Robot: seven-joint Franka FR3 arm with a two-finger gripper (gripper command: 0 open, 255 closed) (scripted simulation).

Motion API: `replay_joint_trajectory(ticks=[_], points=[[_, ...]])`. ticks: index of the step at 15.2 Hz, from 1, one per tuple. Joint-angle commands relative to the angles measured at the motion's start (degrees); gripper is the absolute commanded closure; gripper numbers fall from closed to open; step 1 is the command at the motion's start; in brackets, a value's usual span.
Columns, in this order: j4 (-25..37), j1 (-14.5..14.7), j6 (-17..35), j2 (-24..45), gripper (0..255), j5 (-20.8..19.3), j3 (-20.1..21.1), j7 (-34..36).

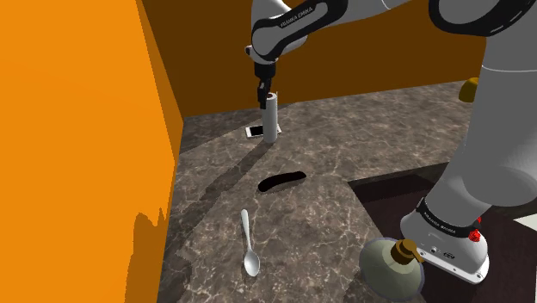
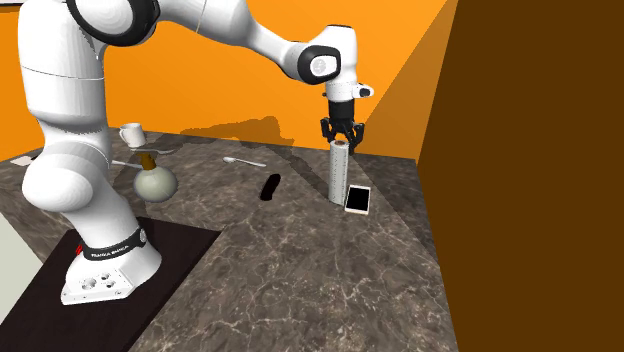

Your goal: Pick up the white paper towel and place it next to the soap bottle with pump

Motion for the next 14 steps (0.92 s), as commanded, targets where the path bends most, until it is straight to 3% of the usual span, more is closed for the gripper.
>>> replay_joint_trajectory(ticks=[1, 5, 14], points=[[-0.02, -0.03, 0.01, 0.04, 255, -0.05, -0.05, 0.01], [-0.06, -0.05, 0.05, 0.04, 255, -0.04, -0.06, -0.02], [4.31, -0.03, -6.22, -1.86, 255, -0.11, -0.08, -0.06]])
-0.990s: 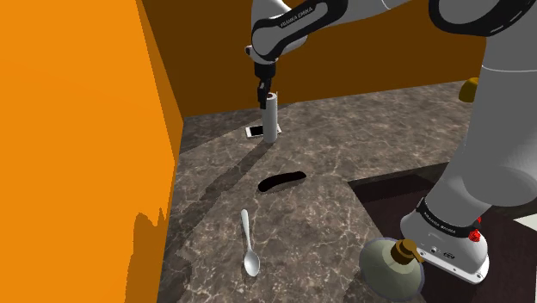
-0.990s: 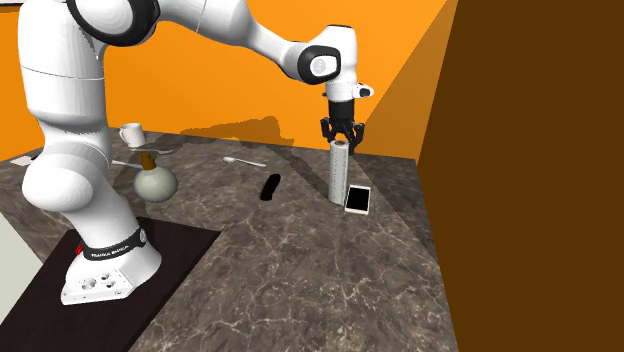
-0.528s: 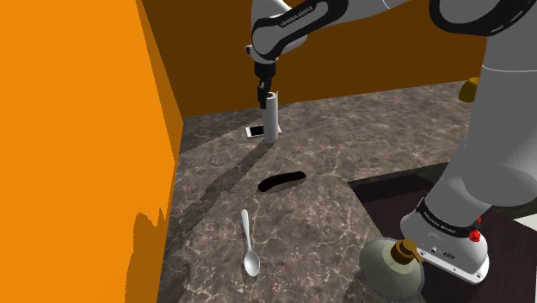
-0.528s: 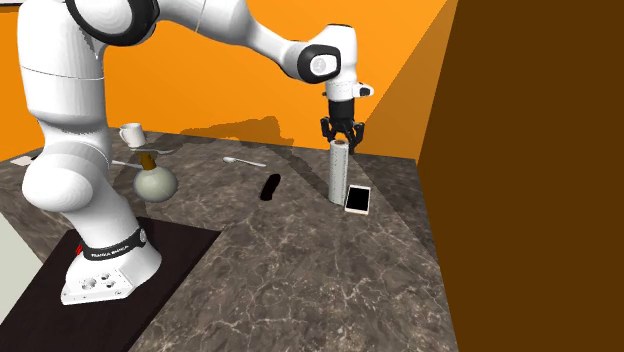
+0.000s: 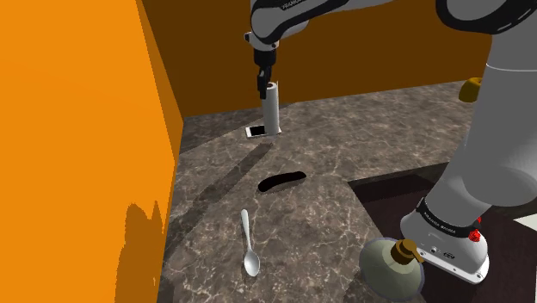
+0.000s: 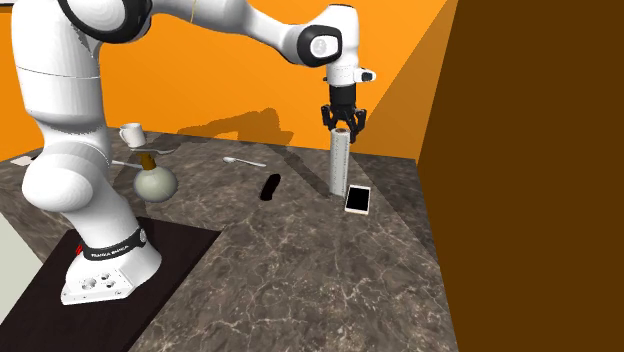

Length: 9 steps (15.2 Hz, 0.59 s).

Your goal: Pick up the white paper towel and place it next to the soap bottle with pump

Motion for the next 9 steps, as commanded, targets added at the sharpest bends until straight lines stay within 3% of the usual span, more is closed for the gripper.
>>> replay_joint_trajectory(ticks=[1, 9], points=[[1.09, 0.06, -1.44, -0.33, 255, -0.03, 0.02, 0.08], [6.15, 0.06, -7.31, -1.14, 255, -0.05, 0.01, 0.01]])
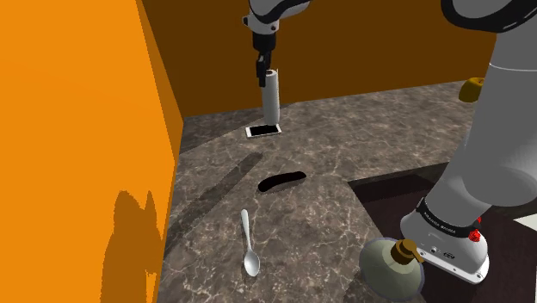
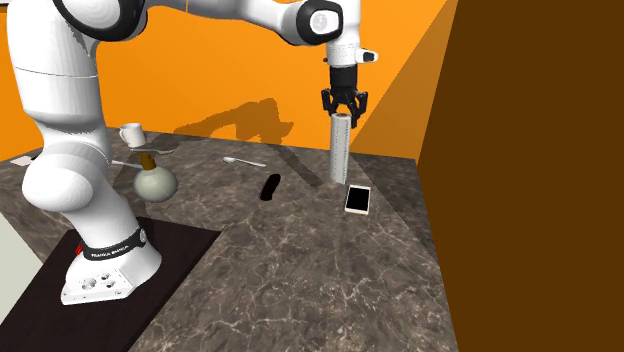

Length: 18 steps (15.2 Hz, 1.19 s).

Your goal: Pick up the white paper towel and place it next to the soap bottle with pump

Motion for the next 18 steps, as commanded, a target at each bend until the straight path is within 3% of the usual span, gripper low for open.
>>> replay_joint_trajectory(ticks=[1, 18], points=[[1.43, -0.02, -1.51, -0.05, 255, 0.01, -0.01, -0.05], [16.89, -0.15, -15.35, 1.57, 255, 0.13, -0.05, -0.31]])
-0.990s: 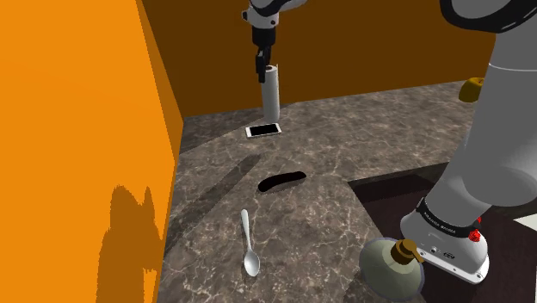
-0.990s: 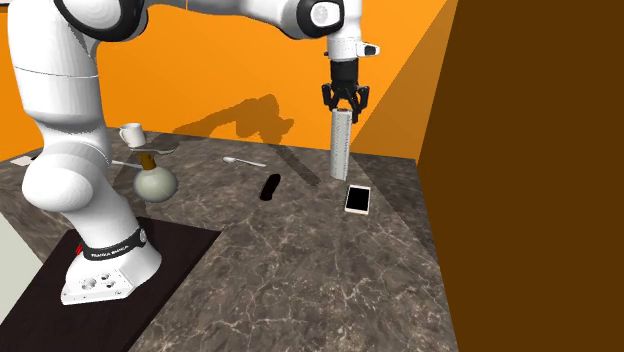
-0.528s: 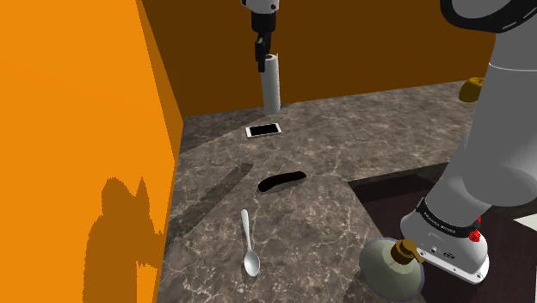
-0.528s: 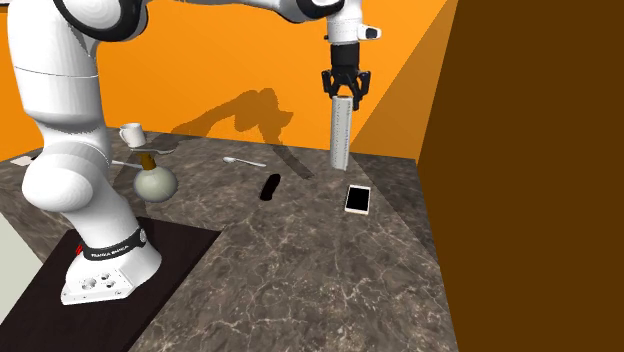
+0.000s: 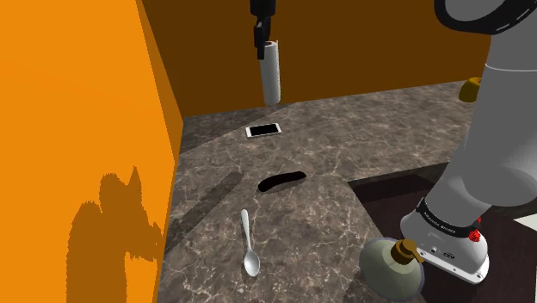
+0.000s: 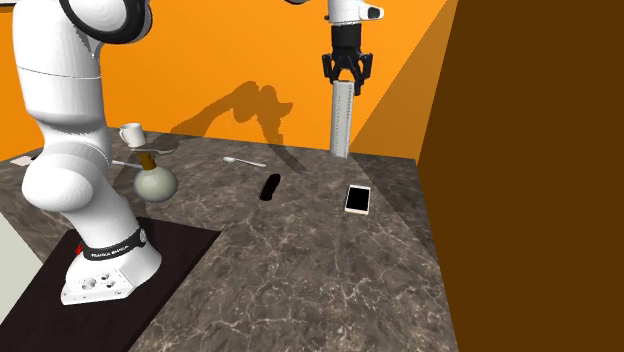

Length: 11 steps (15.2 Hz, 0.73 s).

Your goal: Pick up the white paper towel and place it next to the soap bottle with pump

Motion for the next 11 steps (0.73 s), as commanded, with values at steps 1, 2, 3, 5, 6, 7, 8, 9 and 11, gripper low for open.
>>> replay_joint_trajectory(ticks=[1, 2, 3, 5, 6, 7, 8, 9, 11], points=[[2.16, -0.03, -1.82, 0.37, 255, 0.02, -0.01, -0.05], [3.38, -0.05, -2.74, 0.66, 255, 0.04, -0.01, -0.07], [4.63, -0.07, -3.68, 0.98, 255, 0.06, -0.02, -0.09], [7.29, -0.11, -5.61, 1.71, 255, 0.10, -0.03, -0.13], [8.70, -0.13, -6.60, 2.12, 255, 0.13, -0.03, -0.16], [10.18, -0.16, -7.63, 2.58, 255, 0.15, -0.03, -0.18], [11.72, -0.19, -8.68, 3.07, 255, 0.18, -0.04, -0.20], [13.35, -0.22, -9.76, 3.61, 255, 0.21, -0.04, -0.23], [16.88, -0.30, -12.05, 4.85, 255, 0.28, -0.05, -0.28]])
